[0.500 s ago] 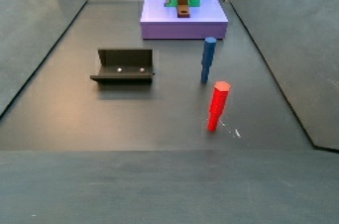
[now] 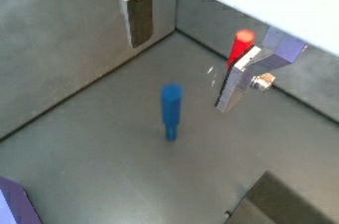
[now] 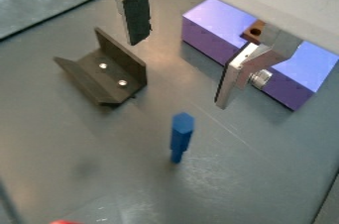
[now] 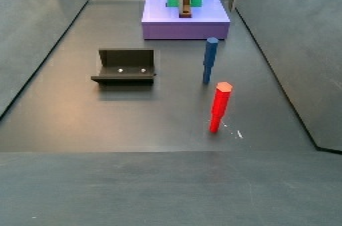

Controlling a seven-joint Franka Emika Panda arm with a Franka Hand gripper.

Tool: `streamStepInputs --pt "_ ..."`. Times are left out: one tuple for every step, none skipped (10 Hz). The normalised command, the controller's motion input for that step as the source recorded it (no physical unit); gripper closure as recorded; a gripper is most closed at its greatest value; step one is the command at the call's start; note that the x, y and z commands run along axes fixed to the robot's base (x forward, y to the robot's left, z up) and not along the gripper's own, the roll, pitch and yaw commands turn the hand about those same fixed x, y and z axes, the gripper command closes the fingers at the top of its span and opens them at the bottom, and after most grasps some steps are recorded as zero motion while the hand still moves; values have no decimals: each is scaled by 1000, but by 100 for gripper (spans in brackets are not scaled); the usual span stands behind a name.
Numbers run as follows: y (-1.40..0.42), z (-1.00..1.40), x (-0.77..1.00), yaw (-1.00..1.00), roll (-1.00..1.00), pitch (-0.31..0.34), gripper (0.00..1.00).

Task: Pick up the blue object. Move up. Move to above the board. Insert the blue object.
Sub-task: Pick up the blue object.

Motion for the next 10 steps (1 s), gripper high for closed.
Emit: streamStepInputs --pt "0 -689 -103 -137 -83 -81 0" --pt "86 -586 -17 -129 0 -16 0" --pt "100 -523 0 -149 0 -3 0" --pt "91 -489 -43 -106 69 -4 0" --pt "146 -360 -223 -109 47 0 0" --pt "194 -280 -194 -103 14 0 0" --pt "140 -257 -111 -80 0 0 0" --pt "97 -283 -117 -54 16 0 0" --pt "0 -171 0 0 0 0 0" --pt "-80 -131 0 -3 0 0 0"
